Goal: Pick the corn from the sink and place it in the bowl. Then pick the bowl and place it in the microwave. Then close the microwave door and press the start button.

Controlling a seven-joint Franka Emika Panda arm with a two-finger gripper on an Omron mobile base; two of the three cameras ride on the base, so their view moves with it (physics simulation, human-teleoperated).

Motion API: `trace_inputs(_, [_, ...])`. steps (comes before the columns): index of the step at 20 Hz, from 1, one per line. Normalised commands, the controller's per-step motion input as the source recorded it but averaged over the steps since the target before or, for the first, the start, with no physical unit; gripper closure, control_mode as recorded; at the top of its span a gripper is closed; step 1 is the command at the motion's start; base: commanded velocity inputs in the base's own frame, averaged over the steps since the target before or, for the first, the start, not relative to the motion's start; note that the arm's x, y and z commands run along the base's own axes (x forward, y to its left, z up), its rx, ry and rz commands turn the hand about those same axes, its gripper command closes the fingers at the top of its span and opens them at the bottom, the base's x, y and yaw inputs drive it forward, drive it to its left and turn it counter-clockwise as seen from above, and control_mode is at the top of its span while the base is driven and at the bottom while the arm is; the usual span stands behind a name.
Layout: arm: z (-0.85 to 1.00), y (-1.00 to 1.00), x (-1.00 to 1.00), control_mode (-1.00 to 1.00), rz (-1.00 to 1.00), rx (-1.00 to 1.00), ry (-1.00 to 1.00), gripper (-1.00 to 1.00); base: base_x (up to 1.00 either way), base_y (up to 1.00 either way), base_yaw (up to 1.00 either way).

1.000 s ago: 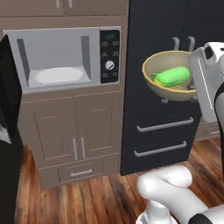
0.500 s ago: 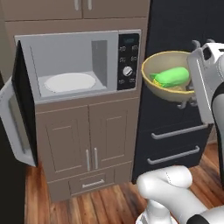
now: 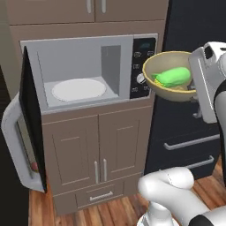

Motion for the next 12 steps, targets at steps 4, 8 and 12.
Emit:
trace_inputs(4, [0.00, 0.00, 0.00, 1.00, 0.00, 0.00, 0.00, 1.00, 0.08, 0.46, 0.04])
trace_inputs(8, [0.00, 0.00, 0.00, 1.00, 0.00, 0.00, 0.00, 1.00, 0.09, 0.46, 0.03])
trace_inputs(12, [0.00, 0.00, 0.00, 1.00, 0.00, 0.00, 0.00, 1.00, 0.24, 0.37, 0.02])
